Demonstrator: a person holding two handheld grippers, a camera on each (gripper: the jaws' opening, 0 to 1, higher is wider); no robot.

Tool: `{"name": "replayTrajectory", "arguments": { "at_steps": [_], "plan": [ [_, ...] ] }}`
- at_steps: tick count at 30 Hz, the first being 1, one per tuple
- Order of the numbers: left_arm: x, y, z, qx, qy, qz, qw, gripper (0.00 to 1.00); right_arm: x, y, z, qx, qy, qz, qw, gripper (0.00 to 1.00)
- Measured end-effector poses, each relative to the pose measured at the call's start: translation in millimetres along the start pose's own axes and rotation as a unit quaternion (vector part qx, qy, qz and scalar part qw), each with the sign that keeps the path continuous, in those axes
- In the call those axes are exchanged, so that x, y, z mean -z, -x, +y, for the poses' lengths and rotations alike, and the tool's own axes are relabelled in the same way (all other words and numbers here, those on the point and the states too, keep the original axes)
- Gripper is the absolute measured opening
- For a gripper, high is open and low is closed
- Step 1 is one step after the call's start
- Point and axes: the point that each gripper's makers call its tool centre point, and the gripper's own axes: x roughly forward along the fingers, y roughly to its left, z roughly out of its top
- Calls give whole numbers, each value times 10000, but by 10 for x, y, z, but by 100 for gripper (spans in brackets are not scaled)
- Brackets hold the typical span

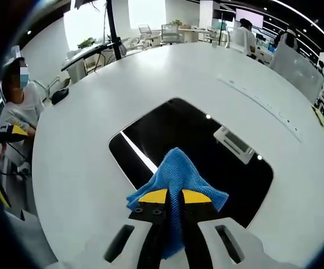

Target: Wipe the mirror surface with the cleaning cloth until all visible marks leave the cleaned area.

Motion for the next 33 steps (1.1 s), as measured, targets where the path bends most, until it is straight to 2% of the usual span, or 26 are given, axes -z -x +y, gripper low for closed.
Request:
{"name": "replayTrajectory", "arguments": {
  "at_steps": [18,33],
  "plan": [
    [63,44,40,-52,33,37,10000,87,-106,-58,-77,213,181,141,9995,3],
    [89,90,82,-88,-9,77,9999,87,-162,-52,-124,306,135,64,9994,3]
  ]
}}
